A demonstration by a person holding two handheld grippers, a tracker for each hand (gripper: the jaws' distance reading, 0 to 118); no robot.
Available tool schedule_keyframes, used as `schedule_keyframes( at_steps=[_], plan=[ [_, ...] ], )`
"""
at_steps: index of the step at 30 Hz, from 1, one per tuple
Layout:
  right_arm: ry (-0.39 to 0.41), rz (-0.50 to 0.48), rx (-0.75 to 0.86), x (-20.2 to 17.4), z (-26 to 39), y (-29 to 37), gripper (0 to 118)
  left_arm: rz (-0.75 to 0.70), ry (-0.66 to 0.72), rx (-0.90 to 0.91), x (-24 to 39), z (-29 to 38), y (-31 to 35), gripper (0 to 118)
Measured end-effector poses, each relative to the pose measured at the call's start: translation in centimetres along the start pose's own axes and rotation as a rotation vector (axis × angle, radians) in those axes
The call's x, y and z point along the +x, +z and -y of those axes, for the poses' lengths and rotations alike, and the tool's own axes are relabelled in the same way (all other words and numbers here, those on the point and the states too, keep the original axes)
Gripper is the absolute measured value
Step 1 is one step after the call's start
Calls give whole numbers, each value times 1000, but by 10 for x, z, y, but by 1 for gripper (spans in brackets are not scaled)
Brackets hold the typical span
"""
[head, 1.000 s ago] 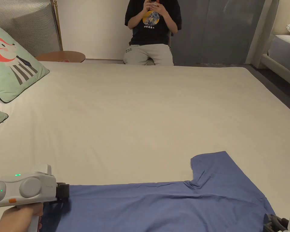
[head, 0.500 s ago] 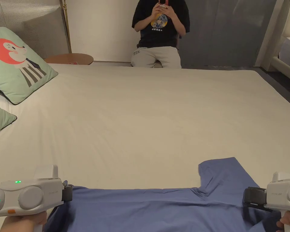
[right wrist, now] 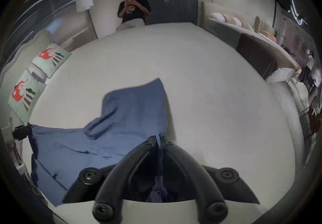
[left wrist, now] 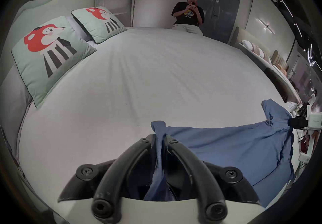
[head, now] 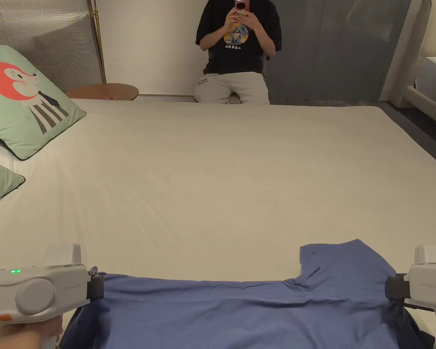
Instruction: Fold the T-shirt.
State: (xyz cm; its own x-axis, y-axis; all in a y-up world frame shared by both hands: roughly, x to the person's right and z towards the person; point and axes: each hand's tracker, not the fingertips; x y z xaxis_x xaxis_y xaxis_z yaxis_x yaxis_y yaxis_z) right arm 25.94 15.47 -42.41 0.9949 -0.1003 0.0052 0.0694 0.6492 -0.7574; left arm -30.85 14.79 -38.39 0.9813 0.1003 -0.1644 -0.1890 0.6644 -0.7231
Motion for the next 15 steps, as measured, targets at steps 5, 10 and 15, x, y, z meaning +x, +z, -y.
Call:
schedule_keyframes(
  at_steps=[5,10,15],
  plan=[
    [23,-30,56,3,6,47,4,8,8,35,-2,7,47,4],
    [78,-18,90,4,36,97,4,18,14,59,-17,33,85,4],
    [62,-25,65,15,80,130,4,24,37,49,-38,75,113,4]
  ],
)
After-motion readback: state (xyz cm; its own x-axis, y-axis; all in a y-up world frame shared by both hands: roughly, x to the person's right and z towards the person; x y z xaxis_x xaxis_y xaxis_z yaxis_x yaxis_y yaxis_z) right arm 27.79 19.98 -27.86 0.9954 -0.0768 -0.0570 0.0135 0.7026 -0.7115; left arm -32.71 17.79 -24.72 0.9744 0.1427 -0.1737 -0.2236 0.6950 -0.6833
